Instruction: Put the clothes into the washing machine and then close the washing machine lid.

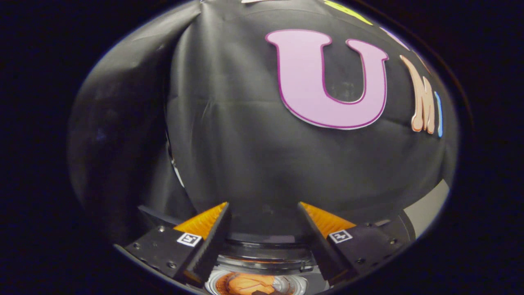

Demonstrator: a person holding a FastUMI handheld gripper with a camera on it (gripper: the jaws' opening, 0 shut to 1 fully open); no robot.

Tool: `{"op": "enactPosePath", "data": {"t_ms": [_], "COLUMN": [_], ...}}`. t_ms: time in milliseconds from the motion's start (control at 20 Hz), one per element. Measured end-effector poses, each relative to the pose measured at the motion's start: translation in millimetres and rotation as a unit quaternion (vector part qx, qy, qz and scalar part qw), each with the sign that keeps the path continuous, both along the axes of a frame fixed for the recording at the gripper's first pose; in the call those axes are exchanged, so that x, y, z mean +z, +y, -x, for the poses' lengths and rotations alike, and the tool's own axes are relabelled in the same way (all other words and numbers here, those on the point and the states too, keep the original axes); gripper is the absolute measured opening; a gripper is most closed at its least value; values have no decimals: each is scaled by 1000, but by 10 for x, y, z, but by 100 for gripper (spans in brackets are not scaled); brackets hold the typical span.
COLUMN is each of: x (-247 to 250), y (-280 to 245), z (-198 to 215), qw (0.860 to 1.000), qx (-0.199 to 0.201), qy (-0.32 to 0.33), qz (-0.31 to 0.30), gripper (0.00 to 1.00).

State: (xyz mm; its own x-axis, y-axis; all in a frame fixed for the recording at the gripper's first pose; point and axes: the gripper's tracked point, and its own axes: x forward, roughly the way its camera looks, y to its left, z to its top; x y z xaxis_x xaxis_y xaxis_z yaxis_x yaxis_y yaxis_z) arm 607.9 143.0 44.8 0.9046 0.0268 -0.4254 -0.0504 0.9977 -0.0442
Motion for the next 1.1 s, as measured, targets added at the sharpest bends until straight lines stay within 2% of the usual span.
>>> {"op": "enactPosePath", "data": {"t_ms": [150, 1100], "x": [5, -32], "y": [14, -6], "z": [37, 8], "qw": [1000, 1000], "qx": [0, 5], "qy": [3, 20], "qz": [-15, -13], "gripper": [96, 96]}}
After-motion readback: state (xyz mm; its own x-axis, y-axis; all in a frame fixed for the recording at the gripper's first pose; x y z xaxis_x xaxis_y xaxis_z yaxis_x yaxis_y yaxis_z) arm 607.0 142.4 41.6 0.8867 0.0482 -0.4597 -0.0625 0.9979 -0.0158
